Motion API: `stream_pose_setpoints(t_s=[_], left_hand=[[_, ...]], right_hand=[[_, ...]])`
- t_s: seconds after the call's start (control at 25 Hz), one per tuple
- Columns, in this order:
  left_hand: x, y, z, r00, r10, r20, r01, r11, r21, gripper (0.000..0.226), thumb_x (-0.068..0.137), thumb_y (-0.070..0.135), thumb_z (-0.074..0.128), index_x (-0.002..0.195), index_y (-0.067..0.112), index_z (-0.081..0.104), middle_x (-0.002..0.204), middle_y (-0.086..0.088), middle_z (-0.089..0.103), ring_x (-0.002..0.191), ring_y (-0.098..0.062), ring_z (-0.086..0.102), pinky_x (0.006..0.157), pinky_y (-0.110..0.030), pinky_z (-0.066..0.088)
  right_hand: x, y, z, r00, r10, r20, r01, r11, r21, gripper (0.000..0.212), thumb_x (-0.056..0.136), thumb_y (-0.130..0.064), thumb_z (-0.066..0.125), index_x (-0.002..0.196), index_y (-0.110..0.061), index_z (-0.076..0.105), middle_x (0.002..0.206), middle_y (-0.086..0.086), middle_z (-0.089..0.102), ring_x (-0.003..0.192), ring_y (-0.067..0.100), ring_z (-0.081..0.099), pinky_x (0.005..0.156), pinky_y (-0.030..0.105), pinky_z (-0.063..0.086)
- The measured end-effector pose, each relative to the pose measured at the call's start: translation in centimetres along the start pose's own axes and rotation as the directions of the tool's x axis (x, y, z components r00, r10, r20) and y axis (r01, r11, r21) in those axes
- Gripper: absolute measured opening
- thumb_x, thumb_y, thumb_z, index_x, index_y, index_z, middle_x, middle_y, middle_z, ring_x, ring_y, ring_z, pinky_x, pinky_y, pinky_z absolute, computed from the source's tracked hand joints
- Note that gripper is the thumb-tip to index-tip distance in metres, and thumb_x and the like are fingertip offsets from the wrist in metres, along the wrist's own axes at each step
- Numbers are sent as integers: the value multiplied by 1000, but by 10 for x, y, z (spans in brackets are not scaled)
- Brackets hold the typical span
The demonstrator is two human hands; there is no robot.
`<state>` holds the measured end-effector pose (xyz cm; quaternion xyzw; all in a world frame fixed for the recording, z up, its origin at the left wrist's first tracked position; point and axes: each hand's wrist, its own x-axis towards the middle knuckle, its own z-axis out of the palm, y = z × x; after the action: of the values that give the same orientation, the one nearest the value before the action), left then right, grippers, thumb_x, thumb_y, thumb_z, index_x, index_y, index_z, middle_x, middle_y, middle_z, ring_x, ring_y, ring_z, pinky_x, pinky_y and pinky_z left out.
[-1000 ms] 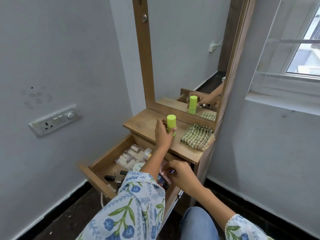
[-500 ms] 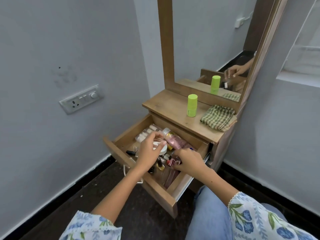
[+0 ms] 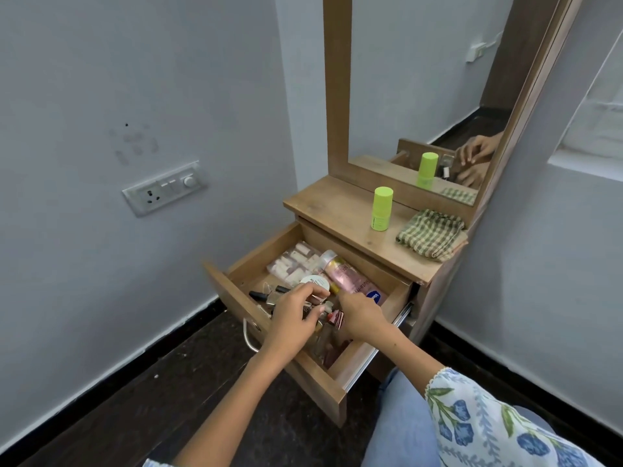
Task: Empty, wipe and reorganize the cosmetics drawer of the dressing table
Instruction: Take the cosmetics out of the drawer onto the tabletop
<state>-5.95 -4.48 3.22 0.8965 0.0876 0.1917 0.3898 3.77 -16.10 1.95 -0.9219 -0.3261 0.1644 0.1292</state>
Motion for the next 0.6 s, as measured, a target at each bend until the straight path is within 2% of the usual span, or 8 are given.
stream_pose_setpoints(t_s=[0.12, 0.28, 0.32, 0.44, 0.52, 0.6], left_hand=[[0, 1, -8, 1000, -9, 2, 9, 1000, 13, 25, 80, 7, 71, 99, 21, 66, 96, 18, 63, 94, 7, 58, 83, -9, 44], [-9, -3, -19, 998, -55, 36, 54, 998, 14, 37, 75, 14, 78, 108, 25, 66, 98, 23, 62, 96, 16, 55, 84, -3, 42], [-13, -3, -20, 997, -55, 47, 54, 998, 10, 41, 72, 16, 80, 111, 24, 66, 99, 25, 61, 97, 18, 54, 85, -6, 44], [-19, 4, -15, 998, -37, 42, 38, 999, -30, 54, 66, 27, 84, 116, 23, 66, 103, 22, 65, 97, 18, 54, 87, -7, 45], [-17, 9, -11, 998, -17, -54, 13, 997, -73, 52, 65, 36, 84, 112, 21, 68, 101, 17, 69, 96, 10, 60, 85, -11, 47], [-14, 13, -10, 983, 3, -185, -18, 997, -80, 42, 70, 35, 80, 107, 19, 71, 96, 15, 71, 92, 5, 63, 81, -19, 52]], right_hand=[[-8, 3, 1, 998, -34, -55, 41, 991, 129, 54, 64, -24, 81, 107, -14, 51, 98, 4, 59, 83, 19, 54, 59, 26, 41], [-20, 10, -9, 984, -49, -170, 97, 952, 291, 47, 62, -21, 82, 97, -22, 51, 79, -9, 59, 71, 12, 60, 49, 15, 39], [-22, 10, -16, 977, -41, -210, 115, 928, 354, 47, 62, -21, 84, 97, -22, 52, 81, -10, 60, 70, 9, 61, 52, 15, 43], [-26, 2, -38, 927, -73, -367, 256, 840, 479, 52, 59, -24, 87, 100, -21, 56, 87, -9, 63, 77, 3, 61, 66, 24, 55], [-28, -9, -46, 894, -105, -436, 346, 780, 521, 58, 56, -24, 89, 105, -22, 57, 88, -10, 64, 82, 3, 62, 70, 27, 56], [-28, -17, -47, 871, -130, -474, 402, 744, 534, 60, 57, -23, 90, 107, -22, 57, 89, -7, 65, 83, 8, 64, 71, 33, 58]])
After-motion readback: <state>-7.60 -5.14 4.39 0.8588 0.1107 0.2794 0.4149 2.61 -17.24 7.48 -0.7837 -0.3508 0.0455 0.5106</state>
